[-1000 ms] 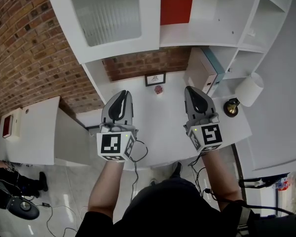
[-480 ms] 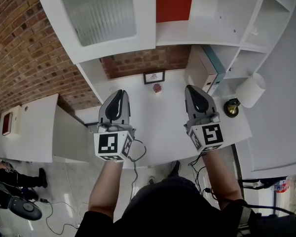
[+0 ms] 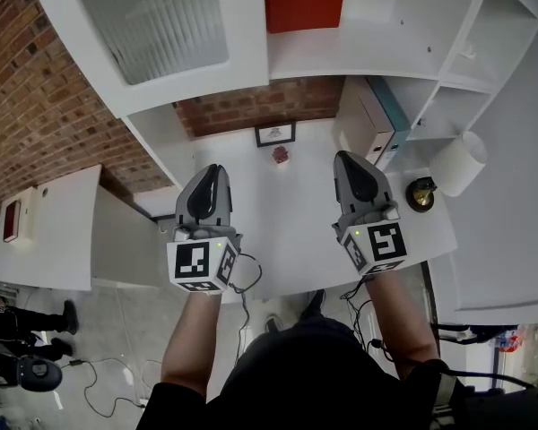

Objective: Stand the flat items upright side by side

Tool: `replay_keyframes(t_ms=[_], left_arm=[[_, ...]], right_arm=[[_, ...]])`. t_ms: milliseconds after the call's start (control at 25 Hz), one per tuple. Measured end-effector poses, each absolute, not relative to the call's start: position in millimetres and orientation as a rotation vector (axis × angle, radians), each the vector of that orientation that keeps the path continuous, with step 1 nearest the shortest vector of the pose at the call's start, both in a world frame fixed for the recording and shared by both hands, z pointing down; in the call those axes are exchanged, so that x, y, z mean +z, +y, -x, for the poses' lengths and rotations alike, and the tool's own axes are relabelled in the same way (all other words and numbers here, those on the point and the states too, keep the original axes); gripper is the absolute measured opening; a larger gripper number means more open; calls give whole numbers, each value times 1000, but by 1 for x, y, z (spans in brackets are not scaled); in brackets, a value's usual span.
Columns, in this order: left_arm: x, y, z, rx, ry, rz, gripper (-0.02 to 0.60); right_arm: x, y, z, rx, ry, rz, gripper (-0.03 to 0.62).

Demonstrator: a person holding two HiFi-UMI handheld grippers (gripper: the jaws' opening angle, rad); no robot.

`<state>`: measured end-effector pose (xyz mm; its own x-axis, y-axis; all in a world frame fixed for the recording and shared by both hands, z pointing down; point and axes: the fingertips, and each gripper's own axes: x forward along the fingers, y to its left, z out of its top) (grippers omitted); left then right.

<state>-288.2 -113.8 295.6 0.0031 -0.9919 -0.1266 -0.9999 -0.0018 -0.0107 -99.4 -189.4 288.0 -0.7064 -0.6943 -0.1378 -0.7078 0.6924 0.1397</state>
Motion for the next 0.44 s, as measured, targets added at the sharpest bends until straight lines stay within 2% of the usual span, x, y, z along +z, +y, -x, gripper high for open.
replay_keyframes(t_ms=[440], left_arm=[[312,-146,271,85,2182,2176,31]], right_arm=[[305,-220,87,231,2854,1156,-1]])
